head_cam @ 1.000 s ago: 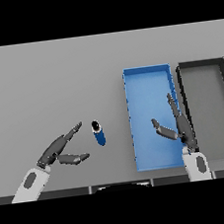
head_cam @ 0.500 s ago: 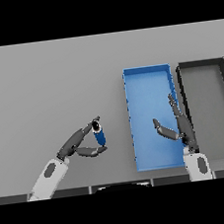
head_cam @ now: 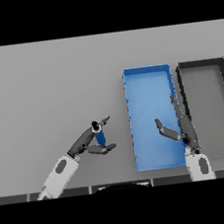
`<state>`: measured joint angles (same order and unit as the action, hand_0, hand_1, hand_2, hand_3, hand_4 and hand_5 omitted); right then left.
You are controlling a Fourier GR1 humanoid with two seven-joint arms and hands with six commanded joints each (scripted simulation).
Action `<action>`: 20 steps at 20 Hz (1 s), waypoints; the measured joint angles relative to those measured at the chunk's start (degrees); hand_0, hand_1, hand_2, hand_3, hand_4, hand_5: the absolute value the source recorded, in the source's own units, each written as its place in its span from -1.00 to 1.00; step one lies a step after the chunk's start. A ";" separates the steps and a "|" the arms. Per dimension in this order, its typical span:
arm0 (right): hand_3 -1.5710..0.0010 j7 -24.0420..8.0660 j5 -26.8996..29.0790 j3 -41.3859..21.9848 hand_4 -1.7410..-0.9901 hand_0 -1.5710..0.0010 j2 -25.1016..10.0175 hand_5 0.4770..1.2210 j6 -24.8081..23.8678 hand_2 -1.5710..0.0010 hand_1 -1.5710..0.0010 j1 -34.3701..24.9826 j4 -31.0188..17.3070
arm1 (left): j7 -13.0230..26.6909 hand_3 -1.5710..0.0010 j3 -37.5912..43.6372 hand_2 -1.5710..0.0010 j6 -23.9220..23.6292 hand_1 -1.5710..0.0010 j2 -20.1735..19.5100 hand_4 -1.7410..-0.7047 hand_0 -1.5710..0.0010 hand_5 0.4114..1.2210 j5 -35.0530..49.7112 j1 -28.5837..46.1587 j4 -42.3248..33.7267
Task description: Pick up the blue pipe and place it into the blue bin.
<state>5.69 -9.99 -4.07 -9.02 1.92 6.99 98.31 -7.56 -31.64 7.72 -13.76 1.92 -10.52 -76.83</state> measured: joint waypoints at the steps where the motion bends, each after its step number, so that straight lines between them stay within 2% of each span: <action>1: 1.00 0.65 -0.21 -0.42 0.39 1.00 0.22 -0.52 0.13 1.00 1.00 0.62 0.40 | 0.35 0.65 0.63 0.61 0.06 0.80 1.06 -0.04 0.99 -0.50 1.09 -0.55 0.84; 2: 1.00 0.19 0.20 -0.11 0.39 1.00 0.27 -0.52 0.13 1.00 1.00 0.03 -0.05 | -0.30 0.32 0.99 0.38 0.42 0.59 1.93 -0.11 0.84 -0.20 2.24 -0.20 1.32; 4: 1.00 0.24 0.42 0.12 0.39 1.00 0.01 -0.52 0.34 1.00 1.00 0.26 -0.34 | -1.48 -0.16 1.83 -0.10 0.17 0.04 3.08 -0.42 0.23 0.23 3.84 0.09 1.06; 5: 1.00 0.04 0.43 0.43 0.38 1.00 -0.23 -0.51 0.20 1.00 1.00 -0.38 -0.69 | -0.28 -0.31 1.69 -0.28 0.14 -0.17 3.52 -0.53 -0.01 0.39 3.98 -0.06 1.34; 7: 1.00 0.90 0.83 0.06 0.35 1.00 -0.08 -0.51 0.89 1.00 1.00 0.23 -0.40 | -3.29 -0.52 1.04 -0.54 0.66 -0.47 3.75 -0.69 -0.37 0.61 3.69 0.68 1.55; 8: 1.00 -0.08 0.91 -0.13 0.37 1.00 0.36 -0.52 0.81 1.00 1.00 -0.27 -0.56 | -2.83 -0.62 0.40 -0.63 0.44 -0.57 3.89 -0.64 -0.49 0.69 3.59 0.96 0.95; 10: 1.00 -0.93 1.11 0.08 0.38 1.00 0.20 -0.55 0.85 1.00 1.00 -0.70 -0.59 | -2.30 -0.75 -0.49 -0.76 -0.96 -0.73 4.09 -0.56 -0.68 0.80 1.84 0.83 0.14; 13: 1.00 -0.45 1.56 0.39 0.40 1.00 0.10 -0.59 1.18 1.00 1.00 -1.11 -1.55 | -4.79 -0.87 -0.26 -0.88 -1.70 -0.86 4.51 -0.50 -0.83 0.90 0.62 1.88 -1.93; 16: 1.00 0.20 1.95 -0.05 0.36 1.00 1.00 -0.58 1.35 1.00 1.00 -0.76 -1.29 | -4.54 -0.94 0.40 -0.94 -1.75 -0.93 5.15 -0.48 -0.92 0.95 0.71 1.18 -4.96; 20: 1.00 -0.62 0.65 0.53 0.43 1.00 -0.24 -0.56 0.50 1.00 1.00 -1.51 -1.39 | -3.38 -0.97 1.29 -0.97 -1.11 -0.97 6.43 -0.47 -0.97 0.98 1.46 -0.50 -9.02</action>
<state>5.07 -9.35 -3.54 -9.25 2.42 5.47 96.92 -10.94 -30.34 6.61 -7.33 3.38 -11.02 -85.85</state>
